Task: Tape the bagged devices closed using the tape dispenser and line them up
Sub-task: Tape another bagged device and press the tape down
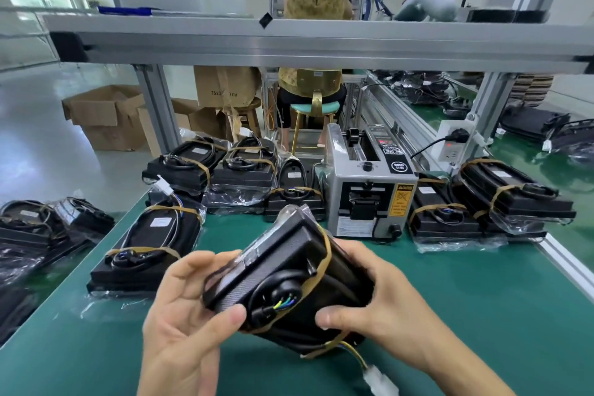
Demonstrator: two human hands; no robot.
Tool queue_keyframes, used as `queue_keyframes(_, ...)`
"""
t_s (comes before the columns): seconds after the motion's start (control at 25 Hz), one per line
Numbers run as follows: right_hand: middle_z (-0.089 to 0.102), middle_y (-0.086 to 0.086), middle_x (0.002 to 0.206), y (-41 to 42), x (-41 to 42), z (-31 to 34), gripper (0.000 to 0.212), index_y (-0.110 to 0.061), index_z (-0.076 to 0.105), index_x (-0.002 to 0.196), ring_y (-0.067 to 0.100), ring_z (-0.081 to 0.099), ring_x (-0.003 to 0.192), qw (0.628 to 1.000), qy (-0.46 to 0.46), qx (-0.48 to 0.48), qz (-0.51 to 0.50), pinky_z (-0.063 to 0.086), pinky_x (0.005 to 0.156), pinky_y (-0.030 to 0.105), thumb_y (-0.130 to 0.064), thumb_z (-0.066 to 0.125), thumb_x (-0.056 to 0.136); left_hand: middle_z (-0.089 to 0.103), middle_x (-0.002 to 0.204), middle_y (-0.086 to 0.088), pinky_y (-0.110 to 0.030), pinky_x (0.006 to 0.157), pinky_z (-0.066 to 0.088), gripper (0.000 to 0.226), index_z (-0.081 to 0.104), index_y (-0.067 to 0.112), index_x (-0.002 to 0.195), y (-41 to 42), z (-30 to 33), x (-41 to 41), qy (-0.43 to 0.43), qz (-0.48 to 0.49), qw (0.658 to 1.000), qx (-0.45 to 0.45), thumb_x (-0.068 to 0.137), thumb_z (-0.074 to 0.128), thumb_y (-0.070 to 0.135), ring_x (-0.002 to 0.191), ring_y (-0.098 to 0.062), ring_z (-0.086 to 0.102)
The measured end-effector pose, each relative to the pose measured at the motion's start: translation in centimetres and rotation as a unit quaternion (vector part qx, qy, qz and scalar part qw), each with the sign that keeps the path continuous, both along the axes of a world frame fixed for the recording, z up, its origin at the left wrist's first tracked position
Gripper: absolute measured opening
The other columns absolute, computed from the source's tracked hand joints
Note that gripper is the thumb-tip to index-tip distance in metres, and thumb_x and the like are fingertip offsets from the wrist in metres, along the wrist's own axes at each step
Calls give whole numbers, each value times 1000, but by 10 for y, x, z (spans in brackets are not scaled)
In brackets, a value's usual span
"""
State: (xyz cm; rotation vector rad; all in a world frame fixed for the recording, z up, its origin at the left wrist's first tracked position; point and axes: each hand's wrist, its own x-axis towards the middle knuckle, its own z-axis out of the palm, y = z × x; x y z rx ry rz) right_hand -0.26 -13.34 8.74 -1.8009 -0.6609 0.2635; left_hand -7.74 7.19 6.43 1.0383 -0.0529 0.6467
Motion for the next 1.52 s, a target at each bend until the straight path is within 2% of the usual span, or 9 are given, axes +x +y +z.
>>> queue_keyframes(0.12, 64, -16, 108, -6, -1, 7, 60, -42, 58, 108, 7, 62, 101, 995, -56, -58, -59, 50, 91, 36, -25, 82, 56, 72, 99, -10, -25, 78, 56, 71, 63, 10, 106, 6, -9, 3, 68, -49, 996, 21, 42, 61, -21, 95, -19, 68)
queue_keyframes(0.28, 55, -26, 103, -5, -5, 9, 56, -41, 54, 103, -2, 49, 100, 958, -189, -191, -99, 40, 91, 36, -30, 81, 56, 71, 111, 8, -28, 102, 40, 65, 72, 29, 104, 5, -8, 0, 158, -26, 964, 214, 52, 70, -10, 117, -7, 57)
queue_keyframes(0.48, 54, -24, 103, -3, 1, 8, 57, -40, 52, 108, 0, 45, 101, 919, -256, -289, -77, 29, 90, 26, -32, 83, 60, 63, 124, 14, -20, 106, 33, 50, 65, 39, 112, 0, 5, -11, 127, 6, 945, 300, 68, 68, 16, 124, -1, 49)
queue_keyframes(0.6, 52, -26, 105, -1, 4, 5, 57, -41, 51, 109, -2, 43, 103, 903, -277, -322, -59, 24, 91, 26, -35, 82, 62, 61, 125, 15, -9, 101, 31, 47, 64, 34, 115, -4, 9, -9, 116, 5, 930, 349, 72, 67, 13, 126, -3, 48)
queue_keyframes(0.68, 51, -27, 104, -2, 5, 3, 57, -42, 50, 108, -3, 44, 104, 907, -270, -319, -56, 22, 91, 26, -35, 82, 61, 62, 124, 13, -11, 101, 33, 45, 63, 29, 115, -4, 8, -8, 114, -18, 925, 362, 74, 66, 10, 125, -6, 50)
queue_keyframes(0.88, 53, -25, 104, -4, 9, -1, 58, -41, 51, 109, -1, 45, 104, 914, -265, -302, -50, 19, 94, 23, -32, 82, 61, 65, 121, 5, -28, 103, 40, 39, 65, 23, 113, -4, 2, -5, 126, -58, 929, 342, 76, 65, 12, 119, -16, 56)
queue_keyframes(1.24, 55, -22, 102, -4, 4, -6, 59, -36, 56, 110, 7, 48, 97, 904, -295, -300, -71, 21, 89, 25, -30, 81, 57, 74, 83, -3, -10, 70, 48, 5, 75, 13, 77, -25, 7, 9, 157, 0, 977, 144, 73, 73, 11, 77, -7, 66)
queue_keyframes(1.36, 56, -21, 100, -4, 3, -7, 57, -36, 56, 107, 7, 48, 94, 905, -298, -294, -78, 22, 88, 25, -30, 82, 57, 73, 74, -3, -9, 63, 47, 20, 74, 14, 71, -30, 7, 13, 175, 31, 975, 133, 78, 67, -3, 68, -6, 64)
queue_keyframes(1.52, 54, -22, 100, -4, 4, -8, 56, -37, 55, 107, 6, 46, 94, 903, -300, -297, -80, 21, 87, 23, -31, 81, 57, 73, 72, -2, -12, 60, 49, 17, 74, 19, 72, -35, 5, 15, 176, 56, 972, 143, 71, 77, 1, 63, -7, 63)
